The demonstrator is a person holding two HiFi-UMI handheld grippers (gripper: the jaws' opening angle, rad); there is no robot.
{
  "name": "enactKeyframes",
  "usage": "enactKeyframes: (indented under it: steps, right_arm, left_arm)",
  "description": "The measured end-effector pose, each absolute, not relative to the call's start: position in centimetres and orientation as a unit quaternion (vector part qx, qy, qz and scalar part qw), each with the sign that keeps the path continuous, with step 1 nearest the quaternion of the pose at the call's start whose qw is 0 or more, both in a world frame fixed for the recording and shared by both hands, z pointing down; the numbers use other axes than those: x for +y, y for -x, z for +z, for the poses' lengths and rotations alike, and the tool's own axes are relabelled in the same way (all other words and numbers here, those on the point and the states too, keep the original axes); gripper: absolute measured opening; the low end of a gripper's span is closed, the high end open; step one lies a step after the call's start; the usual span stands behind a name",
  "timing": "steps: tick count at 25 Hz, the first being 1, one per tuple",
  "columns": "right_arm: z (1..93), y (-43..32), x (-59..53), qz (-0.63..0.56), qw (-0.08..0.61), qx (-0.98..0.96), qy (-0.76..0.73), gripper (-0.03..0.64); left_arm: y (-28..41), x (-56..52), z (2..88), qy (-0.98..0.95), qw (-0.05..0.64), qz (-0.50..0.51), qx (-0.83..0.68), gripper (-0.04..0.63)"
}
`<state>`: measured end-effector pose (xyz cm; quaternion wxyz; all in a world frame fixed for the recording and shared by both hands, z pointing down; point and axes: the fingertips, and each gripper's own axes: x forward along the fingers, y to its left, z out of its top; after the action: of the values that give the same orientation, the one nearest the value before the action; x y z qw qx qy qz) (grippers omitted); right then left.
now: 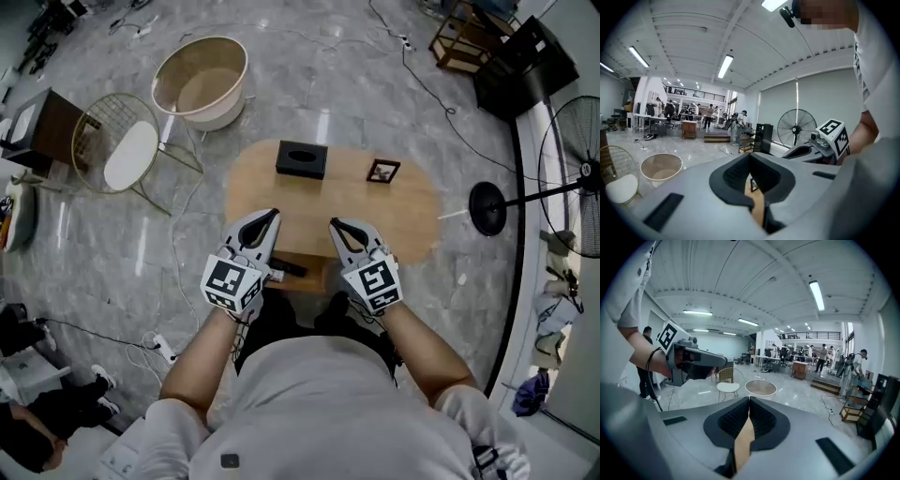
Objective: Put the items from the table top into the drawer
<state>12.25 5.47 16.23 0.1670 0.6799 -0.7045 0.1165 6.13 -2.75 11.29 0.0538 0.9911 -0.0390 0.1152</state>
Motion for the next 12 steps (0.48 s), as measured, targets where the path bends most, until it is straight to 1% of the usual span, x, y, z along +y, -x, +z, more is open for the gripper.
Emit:
enactKeyframes:
  steps: [6,12]
  right_arm:
    - [6.8,-13.4,7.9,0.061,0.124,-0.704,-0.697,0.028]
    - [2.3,-14.2,11.0,0.027,0.097,-0.704,-0.703,0.028]
  left_arm:
    - [-7.3,0.8,3.7,-0.997,0.04,0.071,-0.015,0.009]
    - [-7.4,3.5,0.0,-0.999,0.024,0.046,-0.014,0.009]
